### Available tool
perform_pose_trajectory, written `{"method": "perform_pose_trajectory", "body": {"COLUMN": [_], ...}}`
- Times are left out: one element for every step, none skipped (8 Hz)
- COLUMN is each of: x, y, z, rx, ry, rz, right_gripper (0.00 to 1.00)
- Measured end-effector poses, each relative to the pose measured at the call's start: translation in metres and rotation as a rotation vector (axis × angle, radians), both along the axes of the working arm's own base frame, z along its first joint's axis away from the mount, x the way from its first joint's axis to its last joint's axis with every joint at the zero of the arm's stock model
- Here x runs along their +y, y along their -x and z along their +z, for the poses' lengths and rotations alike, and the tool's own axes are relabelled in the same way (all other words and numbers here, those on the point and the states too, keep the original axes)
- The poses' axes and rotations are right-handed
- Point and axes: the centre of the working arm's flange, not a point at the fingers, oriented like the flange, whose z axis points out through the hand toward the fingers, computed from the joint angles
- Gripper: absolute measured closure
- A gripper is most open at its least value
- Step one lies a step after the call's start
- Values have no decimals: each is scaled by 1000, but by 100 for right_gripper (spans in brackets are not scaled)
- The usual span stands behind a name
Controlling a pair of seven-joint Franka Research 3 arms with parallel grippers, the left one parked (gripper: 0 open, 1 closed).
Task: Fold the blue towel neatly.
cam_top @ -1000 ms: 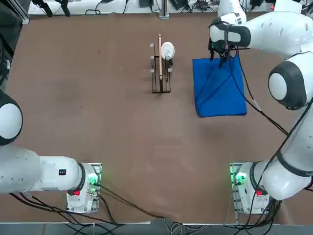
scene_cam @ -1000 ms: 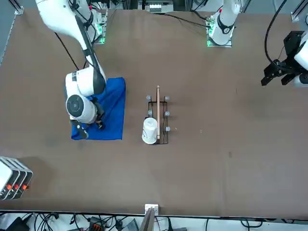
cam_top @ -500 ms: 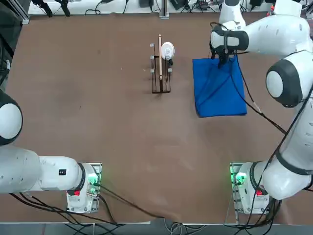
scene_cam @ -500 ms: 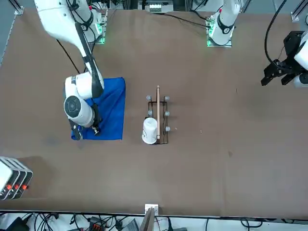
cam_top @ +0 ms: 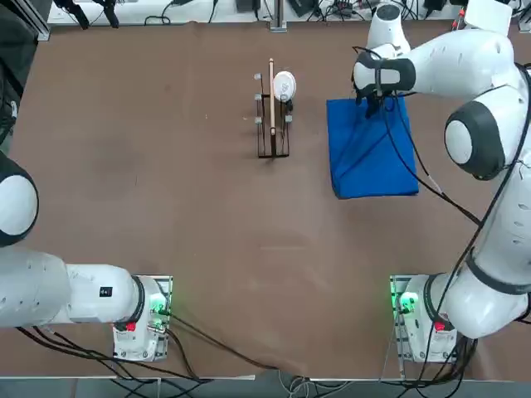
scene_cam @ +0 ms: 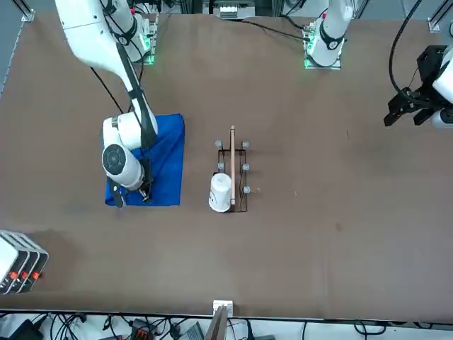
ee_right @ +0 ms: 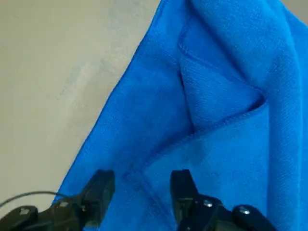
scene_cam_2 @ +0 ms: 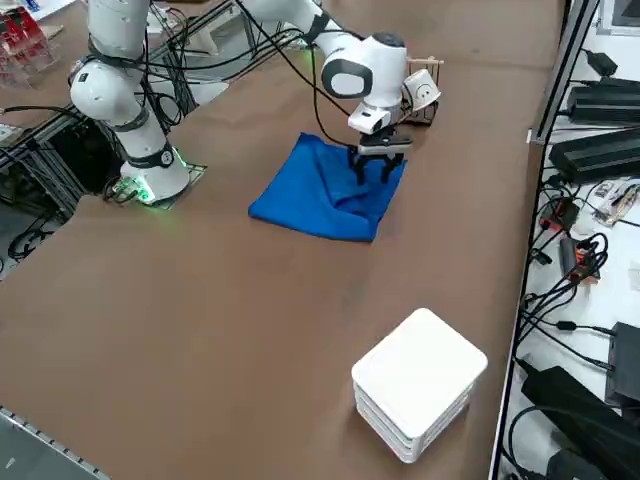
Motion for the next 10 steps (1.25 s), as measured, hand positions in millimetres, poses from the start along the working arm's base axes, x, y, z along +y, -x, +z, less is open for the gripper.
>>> {"method": "perform_pose_trajectory", "body": {"x": [0, 0, 0, -1, -2, -2, -2, -2, -2, -2], "y": [1, 2, 3, 5, 6, 7, 7, 7, 7, 7], "z": [-3, -7, -9, -12, -13, -13, -13, -12, -12, -11], "rx": [6, 11, 17, 23, 26, 30, 33, 33, 32, 31], "ry": [-2, -2, -1, 1, 1, 3, 3, 3, 3, 2], "rz": [-4, -7, -8, -8, -9, -9, -10, -11, -11, -12], "right_gripper": [27, 29, 30, 31, 33, 35, 39, 46, 52, 59]}}
